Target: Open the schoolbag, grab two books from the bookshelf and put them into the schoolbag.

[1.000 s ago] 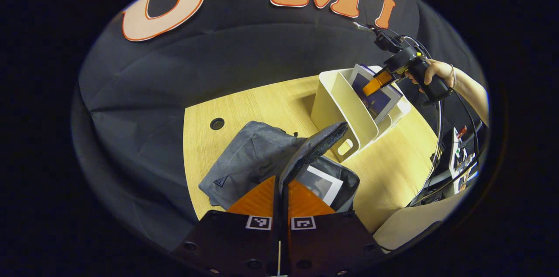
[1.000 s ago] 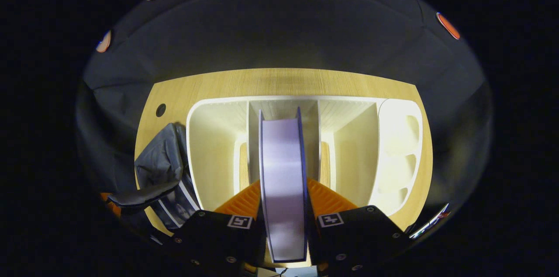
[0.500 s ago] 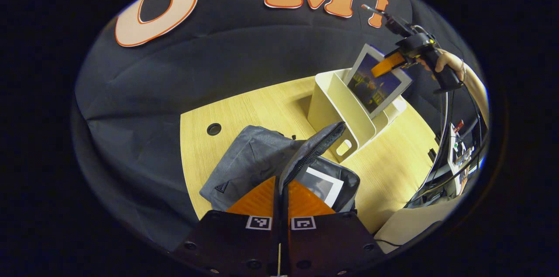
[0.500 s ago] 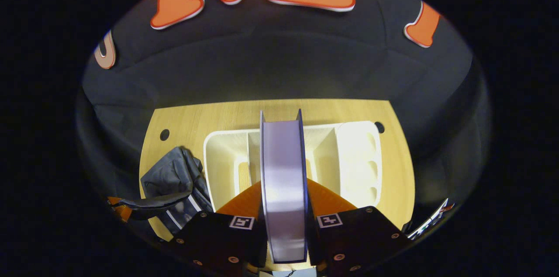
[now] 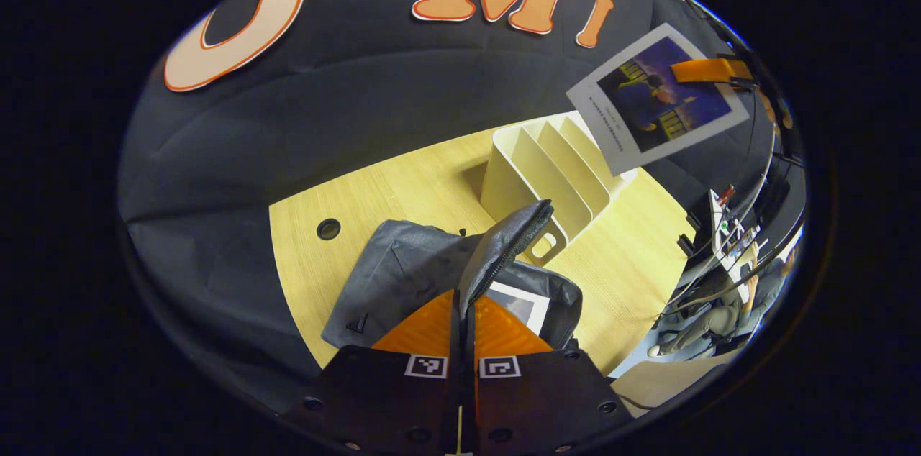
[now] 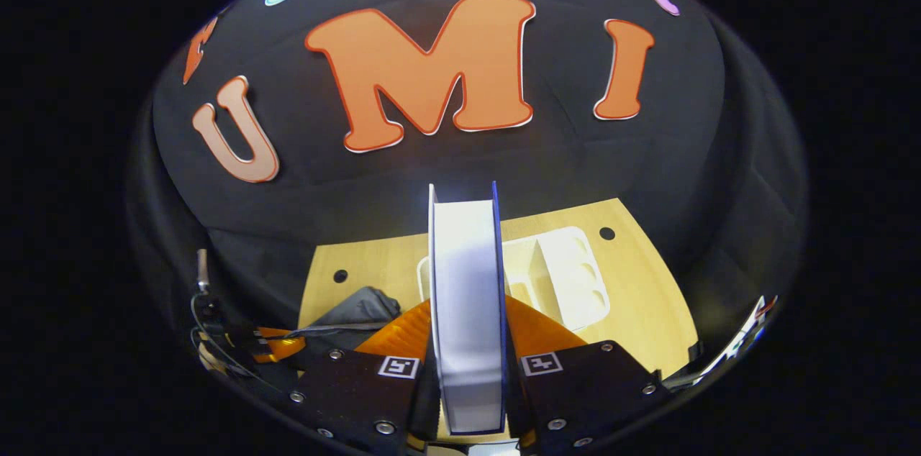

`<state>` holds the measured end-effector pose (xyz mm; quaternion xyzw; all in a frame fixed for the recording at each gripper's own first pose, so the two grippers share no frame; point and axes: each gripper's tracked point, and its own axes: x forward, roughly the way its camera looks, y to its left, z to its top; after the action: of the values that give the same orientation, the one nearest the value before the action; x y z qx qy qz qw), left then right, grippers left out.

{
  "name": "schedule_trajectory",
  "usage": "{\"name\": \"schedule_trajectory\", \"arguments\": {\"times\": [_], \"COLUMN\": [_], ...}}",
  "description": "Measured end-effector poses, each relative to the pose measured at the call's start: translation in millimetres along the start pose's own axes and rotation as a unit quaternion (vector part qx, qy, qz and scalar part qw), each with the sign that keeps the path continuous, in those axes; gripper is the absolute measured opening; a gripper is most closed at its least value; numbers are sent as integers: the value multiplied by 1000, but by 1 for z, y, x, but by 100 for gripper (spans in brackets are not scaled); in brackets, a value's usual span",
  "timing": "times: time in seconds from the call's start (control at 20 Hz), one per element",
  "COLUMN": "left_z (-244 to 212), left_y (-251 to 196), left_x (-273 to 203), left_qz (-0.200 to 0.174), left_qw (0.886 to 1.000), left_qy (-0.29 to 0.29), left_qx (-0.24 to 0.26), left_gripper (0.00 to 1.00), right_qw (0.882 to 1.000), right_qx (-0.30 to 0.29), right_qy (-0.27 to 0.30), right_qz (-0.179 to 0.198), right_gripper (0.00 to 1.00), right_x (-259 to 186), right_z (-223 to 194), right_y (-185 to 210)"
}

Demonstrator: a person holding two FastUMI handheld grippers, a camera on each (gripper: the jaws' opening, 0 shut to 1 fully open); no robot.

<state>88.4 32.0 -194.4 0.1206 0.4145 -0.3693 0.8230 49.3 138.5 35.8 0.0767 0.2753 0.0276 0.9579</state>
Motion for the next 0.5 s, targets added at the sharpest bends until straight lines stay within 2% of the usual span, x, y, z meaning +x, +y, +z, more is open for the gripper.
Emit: {"name": "schedule_trajectory", "arguments": {"times": [0.25, 0.35, 0.5], "left_z": [6, 8, 8], "left_y": [-8, -8, -7], "left_x": [-4, -4, -6], "left_qz": [-8, -8, -8], "left_qw": [999, 998, 998], "left_qy": [1, 3, 9], "left_qx": [39, 57, 58], "left_gripper": [2, 2, 2], "right_qw": [996, 990, 976], "right_qx": [77, 127, 196], "right_qy": [2, 6, 23], "right_qz": [41, 67, 93], "right_gripper": [36, 36, 36], "right_x": [-41, -38, -21], "right_z": [-68, -96, -148], "right_y": [21, 29, 34]}}
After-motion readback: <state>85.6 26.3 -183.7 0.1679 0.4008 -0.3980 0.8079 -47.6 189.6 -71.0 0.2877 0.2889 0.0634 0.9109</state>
